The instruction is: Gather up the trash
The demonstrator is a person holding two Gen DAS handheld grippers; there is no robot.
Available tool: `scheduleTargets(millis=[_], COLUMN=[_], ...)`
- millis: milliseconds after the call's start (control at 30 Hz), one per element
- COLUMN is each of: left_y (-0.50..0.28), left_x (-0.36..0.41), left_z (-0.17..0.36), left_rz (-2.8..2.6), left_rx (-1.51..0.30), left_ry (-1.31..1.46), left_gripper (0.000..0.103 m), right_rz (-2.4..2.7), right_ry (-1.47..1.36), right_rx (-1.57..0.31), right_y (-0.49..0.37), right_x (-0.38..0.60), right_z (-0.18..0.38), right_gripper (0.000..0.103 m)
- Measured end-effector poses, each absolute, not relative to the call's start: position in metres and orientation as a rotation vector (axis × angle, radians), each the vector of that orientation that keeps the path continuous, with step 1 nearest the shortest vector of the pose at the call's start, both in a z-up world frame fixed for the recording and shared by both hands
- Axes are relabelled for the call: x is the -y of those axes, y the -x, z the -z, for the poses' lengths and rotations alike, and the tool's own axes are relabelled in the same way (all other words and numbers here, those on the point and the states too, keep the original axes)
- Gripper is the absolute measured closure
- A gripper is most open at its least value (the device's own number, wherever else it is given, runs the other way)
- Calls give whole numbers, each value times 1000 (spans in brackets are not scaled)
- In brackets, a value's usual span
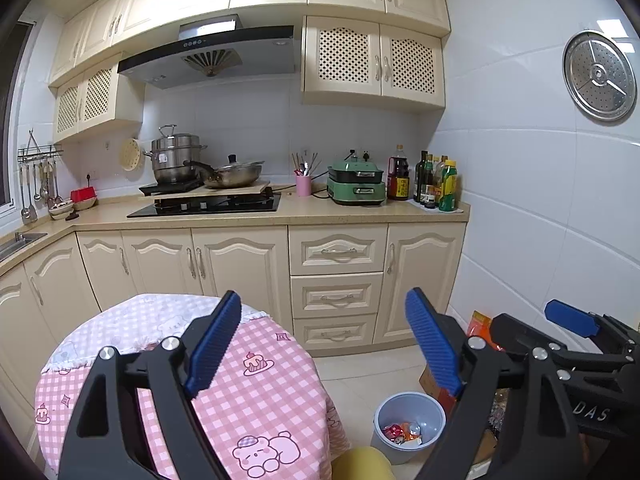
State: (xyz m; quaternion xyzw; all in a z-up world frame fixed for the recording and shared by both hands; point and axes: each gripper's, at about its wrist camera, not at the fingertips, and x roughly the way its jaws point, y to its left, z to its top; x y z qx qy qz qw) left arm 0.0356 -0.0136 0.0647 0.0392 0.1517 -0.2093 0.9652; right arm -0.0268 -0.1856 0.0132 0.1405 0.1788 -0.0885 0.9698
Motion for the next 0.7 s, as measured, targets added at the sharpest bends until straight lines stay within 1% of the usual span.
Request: scheduleTargets(millis=[167, 700], left_y=[-34, -29], left_x=[12, 16], left_z=[-63, -61], left_rz=[418, 418], left_rx=[-301, -295], left_ry=[-75, -89], left_gripper=[18, 17], right_rz=[177, 168], right_ry=[-289, -301], right_rx=[-368, -366], right_y=[26, 28], right_x=[187, 191], right_z=[-12, -10], right_gripper=[12, 12])
